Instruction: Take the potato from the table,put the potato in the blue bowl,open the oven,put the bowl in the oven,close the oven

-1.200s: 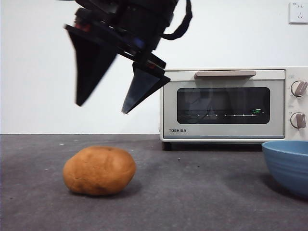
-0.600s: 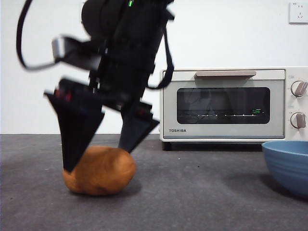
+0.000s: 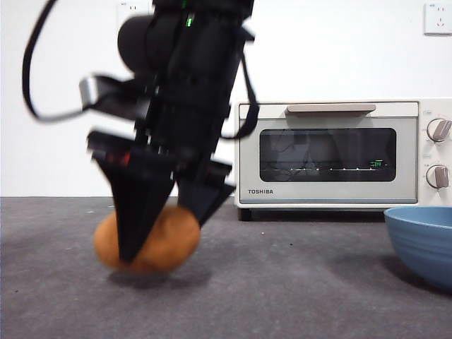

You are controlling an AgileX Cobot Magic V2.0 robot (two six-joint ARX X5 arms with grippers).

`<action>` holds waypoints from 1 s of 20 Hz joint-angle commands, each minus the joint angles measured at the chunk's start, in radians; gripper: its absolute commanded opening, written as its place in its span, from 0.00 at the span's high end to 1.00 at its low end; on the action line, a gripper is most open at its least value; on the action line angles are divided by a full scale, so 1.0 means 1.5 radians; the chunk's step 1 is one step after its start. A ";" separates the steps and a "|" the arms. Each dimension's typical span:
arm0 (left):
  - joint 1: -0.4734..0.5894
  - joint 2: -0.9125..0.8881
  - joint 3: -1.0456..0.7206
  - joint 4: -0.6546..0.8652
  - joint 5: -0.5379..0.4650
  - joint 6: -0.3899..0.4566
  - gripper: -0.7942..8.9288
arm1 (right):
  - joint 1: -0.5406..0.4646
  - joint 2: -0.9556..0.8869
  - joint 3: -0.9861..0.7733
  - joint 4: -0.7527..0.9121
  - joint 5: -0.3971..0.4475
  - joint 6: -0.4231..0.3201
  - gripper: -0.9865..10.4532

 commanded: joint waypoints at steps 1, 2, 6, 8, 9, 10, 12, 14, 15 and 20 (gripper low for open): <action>-0.002 0.000 0.001 0.005 -0.001 0.009 0.92 | 0.000 -0.068 0.000 -0.030 0.019 0.010 0.92; -0.002 0.000 0.001 0.005 -0.001 0.008 0.92 | -0.001 -0.098 0.000 -0.049 0.027 0.009 0.92; -0.002 0.006 0.001 0.008 -0.001 0.007 0.92 | -0.028 -0.214 0.000 -0.126 0.054 0.022 0.91; -0.002 0.013 0.001 0.019 -0.001 0.006 0.92 | -0.051 -0.262 0.000 -0.169 0.055 0.036 0.91; -0.002 0.020 0.001 0.030 -0.001 0.005 0.92 | -0.066 -0.285 0.000 -0.194 0.060 0.042 0.91; -0.002 0.024 0.001 0.039 -0.001 0.000 0.92 | -0.079 -0.299 0.000 -0.213 0.068 0.042 0.91; -0.002 0.038 0.001 0.063 -0.001 -0.011 0.92 | -0.114 -0.326 0.000 -0.258 0.086 0.044 0.91; -0.002 0.055 0.001 0.086 -0.001 -0.011 0.92 | -0.154 -0.341 -0.001 -0.300 0.085 0.062 0.91; -0.002 0.066 0.001 0.095 -0.001 -0.011 0.92 | -0.177 -0.345 -0.002 -0.318 0.085 0.061 0.91; -0.002 0.115 0.001 0.115 -0.001 -0.011 0.92 | -0.280 -0.390 -0.105 -0.271 0.067 0.063 0.91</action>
